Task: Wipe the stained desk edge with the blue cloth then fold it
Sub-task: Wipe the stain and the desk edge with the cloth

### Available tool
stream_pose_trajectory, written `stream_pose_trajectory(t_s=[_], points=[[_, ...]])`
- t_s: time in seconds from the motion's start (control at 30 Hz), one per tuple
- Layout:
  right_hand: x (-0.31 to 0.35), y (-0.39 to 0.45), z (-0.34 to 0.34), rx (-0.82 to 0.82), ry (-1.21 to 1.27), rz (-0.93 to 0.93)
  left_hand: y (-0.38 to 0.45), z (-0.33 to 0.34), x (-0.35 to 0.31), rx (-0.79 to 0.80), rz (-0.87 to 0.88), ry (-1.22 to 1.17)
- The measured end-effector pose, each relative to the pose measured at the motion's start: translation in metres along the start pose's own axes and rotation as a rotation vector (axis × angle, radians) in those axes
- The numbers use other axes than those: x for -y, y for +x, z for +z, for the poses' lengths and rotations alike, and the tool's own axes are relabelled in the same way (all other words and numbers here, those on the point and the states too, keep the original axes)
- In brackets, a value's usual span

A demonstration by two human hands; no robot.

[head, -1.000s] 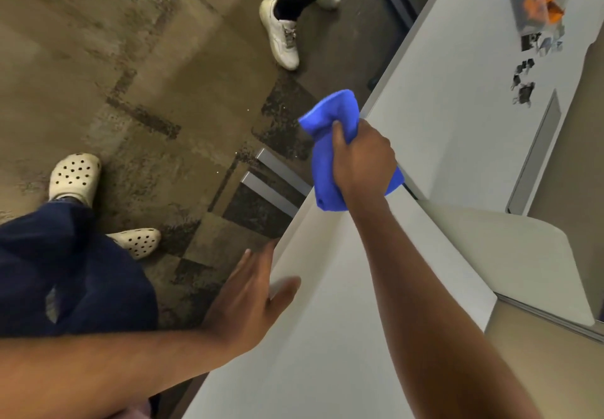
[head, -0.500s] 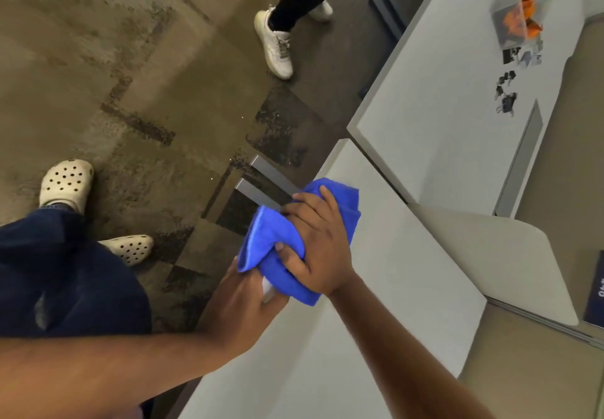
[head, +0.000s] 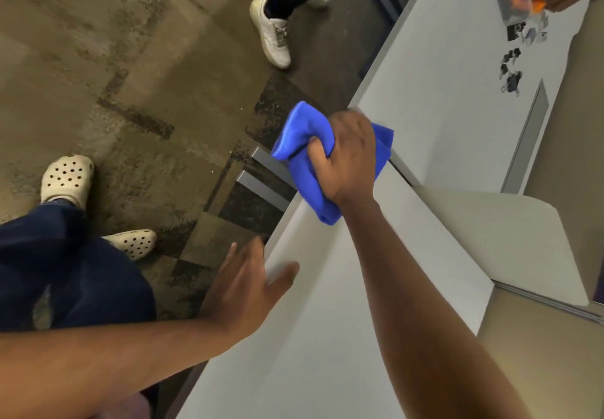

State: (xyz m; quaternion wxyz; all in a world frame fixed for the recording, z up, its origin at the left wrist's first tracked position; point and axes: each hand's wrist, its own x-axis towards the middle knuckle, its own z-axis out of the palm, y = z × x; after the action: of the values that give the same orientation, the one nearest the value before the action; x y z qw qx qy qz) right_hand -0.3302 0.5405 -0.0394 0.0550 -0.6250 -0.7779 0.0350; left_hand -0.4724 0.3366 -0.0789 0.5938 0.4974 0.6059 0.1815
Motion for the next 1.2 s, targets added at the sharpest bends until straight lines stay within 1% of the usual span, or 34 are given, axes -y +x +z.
stream_pose_trajectory(t_s=[0.07,0.13,0.27,0.3,0.37,0.4,0.47,0.57,0.67,0.8,0.9,1.0,1.1,1.17,1.2], points=[[0.003,-0.002,-0.001,0.008,0.024,0.103,0.001,0.000,0.002,-0.002,0.004,-0.006],[0.006,-0.008,-0.002,0.008,0.062,0.245,0.001,0.000,0.003,0.001,-0.006,0.001],[0.019,-0.025,-0.005,-0.096,0.112,0.571,0.003,0.004,0.005,0.031,-0.024,0.017],[0.024,-0.028,-0.005,-0.098,0.104,0.634,0.004,0.004,0.004,0.035,-0.030,0.029],[0.035,-0.037,-0.002,-0.034,0.064,0.725,0.004,0.004,0.003,0.010,-0.017,0.056],[0.041,-0.045,-0.001,0.009,0.045,0.738,0.004,0.004,0.003,-0.008,0.004,0.061],[0.055,-0.066,0.001,0.066,0.053,0.707,0.004,0.004,0.003,-0.034,0.055,0.042],[0.067,-0.083,0.002,0.091,0.086,0.674,0.004,0.001,0.002,-0.026,0.098,0.002],[0.059,-0.054,0.003,0.079,0.051,0.680,0.000,0.000,-0.002,-0.053,0.072,0.030],[0.042,0.004,0.005,0.004,-0.005,0.699,0.000,-0.001,-0.003,0.082,-0.057,0.090],[0.040,0.018,0.004,-0.040,-0.022,0.639,0.001,-0.002,-0.004,0.082,-0.046,0.084],[0.034,0.009,0.000,-0.020,0.009,0.463,0.000,-0.001,0.001,0.059,0.029,-0.025],[0.020,-0.024,-0.004,0.107,0.024,0.177,0.001,0.001,0.005,0.019,0.152,-0.117],[0.013,-0.057,-0.005,0.156,0.101,0.017,0.001,0.000,0.004,-0.017,0.277,-0.046],[0.011,-0.072,-0.005,0.171,0.137,-0.032,0.001,-0.003,0.002,-0.035,0.340,0.019]])
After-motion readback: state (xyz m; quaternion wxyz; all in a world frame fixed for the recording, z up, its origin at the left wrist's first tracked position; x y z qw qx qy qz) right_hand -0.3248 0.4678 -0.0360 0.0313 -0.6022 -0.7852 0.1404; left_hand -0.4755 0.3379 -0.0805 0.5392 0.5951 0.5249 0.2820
